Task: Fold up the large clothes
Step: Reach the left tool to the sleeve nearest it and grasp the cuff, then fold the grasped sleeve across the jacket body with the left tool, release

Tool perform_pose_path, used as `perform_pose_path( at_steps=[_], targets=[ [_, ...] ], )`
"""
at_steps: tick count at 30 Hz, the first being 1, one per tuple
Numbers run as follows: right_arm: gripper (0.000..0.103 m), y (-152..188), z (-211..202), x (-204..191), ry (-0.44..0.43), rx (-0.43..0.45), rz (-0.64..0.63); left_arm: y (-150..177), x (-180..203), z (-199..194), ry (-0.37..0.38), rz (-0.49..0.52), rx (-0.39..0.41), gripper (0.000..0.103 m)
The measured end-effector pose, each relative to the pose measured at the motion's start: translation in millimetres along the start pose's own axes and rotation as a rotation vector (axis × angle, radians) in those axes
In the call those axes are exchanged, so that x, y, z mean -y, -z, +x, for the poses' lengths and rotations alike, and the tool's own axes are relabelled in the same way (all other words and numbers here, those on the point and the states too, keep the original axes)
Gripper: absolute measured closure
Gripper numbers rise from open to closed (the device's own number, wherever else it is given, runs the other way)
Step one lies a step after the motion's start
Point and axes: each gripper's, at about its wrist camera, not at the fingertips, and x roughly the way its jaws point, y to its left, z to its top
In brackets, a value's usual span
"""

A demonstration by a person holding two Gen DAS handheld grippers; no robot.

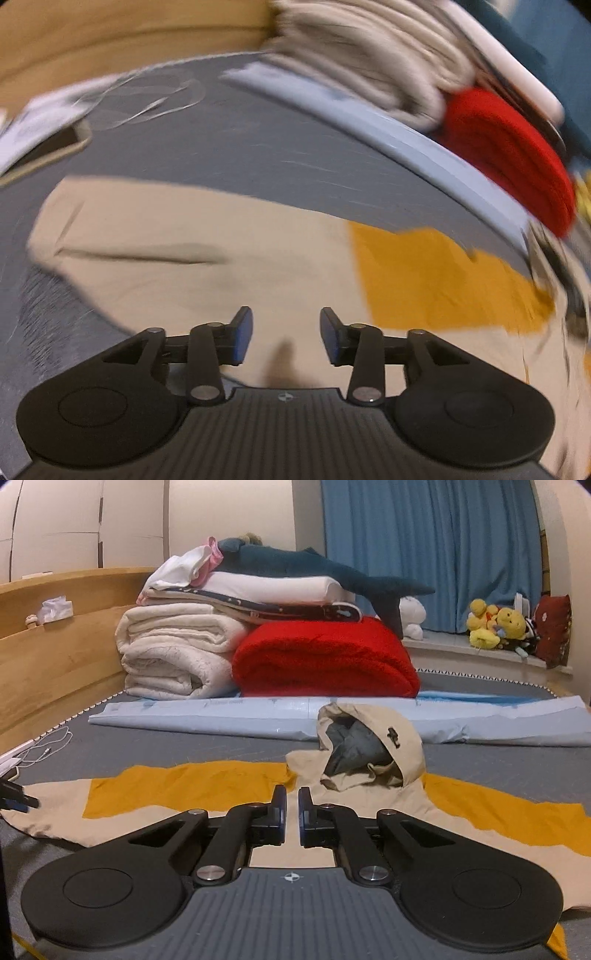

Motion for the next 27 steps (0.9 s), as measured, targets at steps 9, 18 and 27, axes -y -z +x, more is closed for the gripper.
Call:
perform_pose_path(
  at_steps=[9, 18, 27],
  targets=[
    [0.096, 9, 22, 15, 0.023, -0.047, 0.051, -13, -100, -2, -0.073, -0.363, -0.039, 0.039],
    [0.098, 10, 28, 14, 0.015, -0.061, 0.059, -13, -123, -4, -0.161, -0.563, 0.062, 0.078],
    [0.103, 4, 15, 26, 0.035, -0.070, 0.048, -22, 74, -70, -0.174, -0.089, 0.340, 0.103]
  ],
)
